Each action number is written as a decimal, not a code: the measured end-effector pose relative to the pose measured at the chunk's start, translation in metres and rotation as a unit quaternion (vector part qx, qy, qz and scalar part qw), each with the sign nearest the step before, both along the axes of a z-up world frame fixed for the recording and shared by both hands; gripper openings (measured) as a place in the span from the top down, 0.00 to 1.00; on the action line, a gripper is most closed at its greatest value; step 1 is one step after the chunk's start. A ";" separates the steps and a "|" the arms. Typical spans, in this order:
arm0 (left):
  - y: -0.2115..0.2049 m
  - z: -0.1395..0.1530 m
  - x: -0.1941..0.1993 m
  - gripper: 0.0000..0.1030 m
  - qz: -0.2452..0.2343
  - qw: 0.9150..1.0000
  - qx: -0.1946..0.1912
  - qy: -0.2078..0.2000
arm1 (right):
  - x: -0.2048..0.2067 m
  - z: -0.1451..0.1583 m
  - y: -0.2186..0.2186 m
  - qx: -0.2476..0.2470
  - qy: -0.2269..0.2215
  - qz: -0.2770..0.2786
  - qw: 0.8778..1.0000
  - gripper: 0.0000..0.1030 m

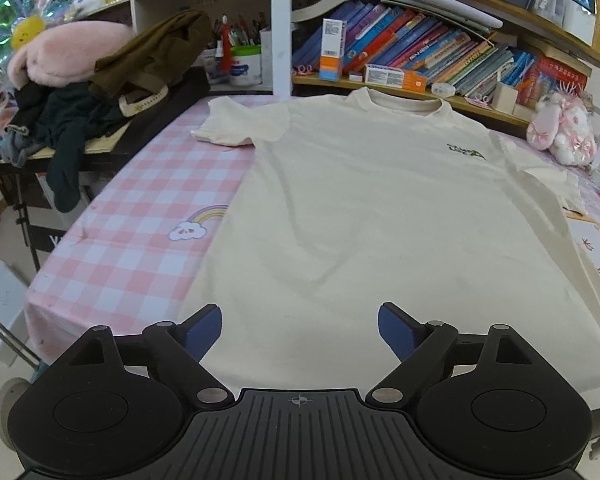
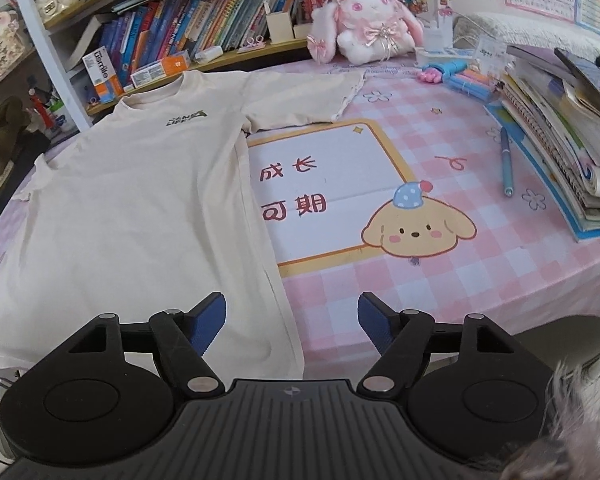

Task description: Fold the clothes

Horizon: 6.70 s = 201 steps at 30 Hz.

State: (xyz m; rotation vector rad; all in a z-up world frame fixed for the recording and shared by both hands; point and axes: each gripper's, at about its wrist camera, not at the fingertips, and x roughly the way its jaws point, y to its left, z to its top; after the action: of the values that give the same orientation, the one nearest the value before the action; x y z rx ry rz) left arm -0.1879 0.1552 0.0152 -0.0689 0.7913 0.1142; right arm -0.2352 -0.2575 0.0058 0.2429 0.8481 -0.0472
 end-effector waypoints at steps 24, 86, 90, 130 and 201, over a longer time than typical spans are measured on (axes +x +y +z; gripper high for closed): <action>0.046 -0.017 0.112 0.14 -0.140 0.990 0.004 0.020 | 0.067 -0.001 0.101 -0.023 0.021 -0.067 0.997 0.24; -0.067 -0.049 0.167 0.13 -0.025 0.989 0.080 0.118 | 0.289 -0.056 -0.130 0.204 -0.002 -0.173 0.964 0.72; -0.068 -0.049 0.168 0.13 -0.022 0.989 0.080 0.119 | 0.307 -0.054 -0.126 0.149 -0.009 -0.152 0.977 0.73; 0.007 -0.059 0.157 0.09 0.014 0.995 -0.001 0.097 | 0.326 0.002 0.078 0.038 -0.042 0.186 0.981 0.46; 0.138 -0.037 0.229 0.10 -0.048 0.994 -0.095 0.034 | 0.191 -0.024 0.230 -0.113 0.014 0.007 0.993 0.15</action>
State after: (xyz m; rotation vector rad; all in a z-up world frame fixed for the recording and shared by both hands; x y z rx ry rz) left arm 0.0410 0.2928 -0.0213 -0.2079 0.8705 -0.0512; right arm -0.0442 -0.0273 -0.0179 0.0239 0.8648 -0.1323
